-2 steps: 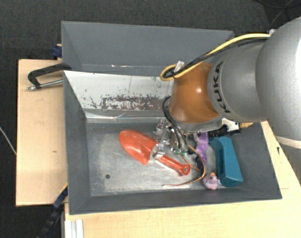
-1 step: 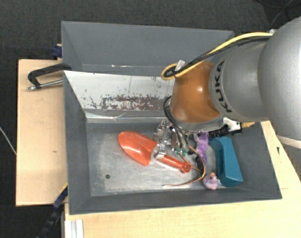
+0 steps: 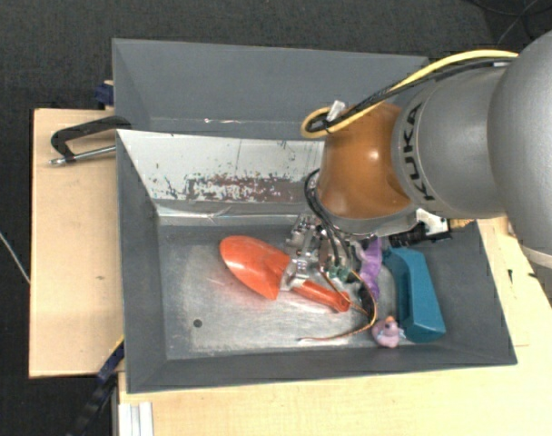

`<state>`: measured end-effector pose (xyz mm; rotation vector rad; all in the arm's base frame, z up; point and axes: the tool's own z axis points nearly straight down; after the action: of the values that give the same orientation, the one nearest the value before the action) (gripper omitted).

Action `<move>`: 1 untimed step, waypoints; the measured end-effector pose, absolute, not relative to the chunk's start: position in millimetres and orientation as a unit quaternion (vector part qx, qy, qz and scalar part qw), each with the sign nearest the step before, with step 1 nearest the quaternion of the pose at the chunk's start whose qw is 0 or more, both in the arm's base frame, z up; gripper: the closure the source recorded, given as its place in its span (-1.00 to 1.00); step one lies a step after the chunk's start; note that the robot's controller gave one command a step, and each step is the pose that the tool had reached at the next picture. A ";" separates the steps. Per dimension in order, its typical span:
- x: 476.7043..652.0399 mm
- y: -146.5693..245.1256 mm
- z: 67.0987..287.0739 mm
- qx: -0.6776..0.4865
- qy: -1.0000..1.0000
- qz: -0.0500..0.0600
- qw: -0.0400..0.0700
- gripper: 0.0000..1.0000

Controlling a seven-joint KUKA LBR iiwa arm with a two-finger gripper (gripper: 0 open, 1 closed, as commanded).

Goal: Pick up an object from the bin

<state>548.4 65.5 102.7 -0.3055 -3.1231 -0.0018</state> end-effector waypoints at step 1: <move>549.6 65.3 123.3 -0.097 -0.995 -0.001 -0.001 1.00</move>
Offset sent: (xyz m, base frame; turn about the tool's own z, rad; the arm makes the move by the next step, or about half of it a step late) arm 0.0001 0.0002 0.0458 0.0000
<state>549.6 65.3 123.3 -0.3059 -3.1277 -0.0026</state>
